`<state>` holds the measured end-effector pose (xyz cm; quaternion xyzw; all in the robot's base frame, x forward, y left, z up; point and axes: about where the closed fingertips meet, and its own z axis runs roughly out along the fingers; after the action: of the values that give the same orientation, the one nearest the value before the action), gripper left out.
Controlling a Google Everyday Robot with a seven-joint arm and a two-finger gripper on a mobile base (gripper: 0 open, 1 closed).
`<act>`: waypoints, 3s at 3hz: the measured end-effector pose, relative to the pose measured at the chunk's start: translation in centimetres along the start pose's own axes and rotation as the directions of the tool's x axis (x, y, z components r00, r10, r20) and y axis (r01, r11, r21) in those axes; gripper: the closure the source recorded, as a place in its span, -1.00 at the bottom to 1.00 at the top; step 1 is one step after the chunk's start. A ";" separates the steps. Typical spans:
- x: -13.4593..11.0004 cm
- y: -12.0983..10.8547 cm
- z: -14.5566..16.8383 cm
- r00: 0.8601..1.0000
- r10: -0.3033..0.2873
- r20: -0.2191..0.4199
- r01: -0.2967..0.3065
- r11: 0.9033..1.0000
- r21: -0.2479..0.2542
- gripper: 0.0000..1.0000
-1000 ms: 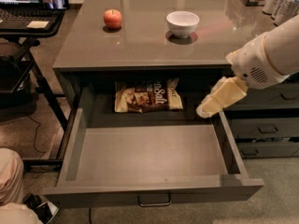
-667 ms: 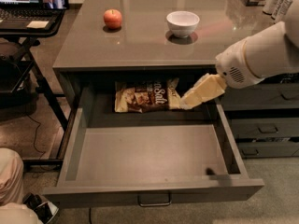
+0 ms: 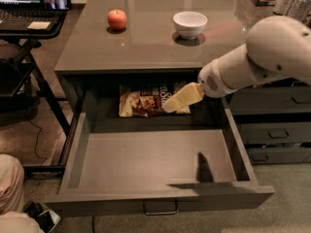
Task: Pick brown chip bag from top drawer and place on counter
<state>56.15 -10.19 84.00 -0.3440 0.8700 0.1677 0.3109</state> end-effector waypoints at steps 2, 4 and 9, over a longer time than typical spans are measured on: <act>-0.3 -0.2 3.0 0.991 0.087 0.103 -0.087 0.996 -0.005 -1.00; 0.2 -0.9 5.0 0.986 0.096 0.135 -0.096 0.995 -0.003 -1.00; 1.8 -6.6 18.8 0.949 0.034 0.313 -0.054 0.997 0.055 -1.00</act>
Offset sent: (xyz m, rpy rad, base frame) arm -0.0004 0.0137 -0.0285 0.0802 0.0373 -0.0314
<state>67.80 -6.25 68.20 -0.2836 0.8224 0.1993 0.4511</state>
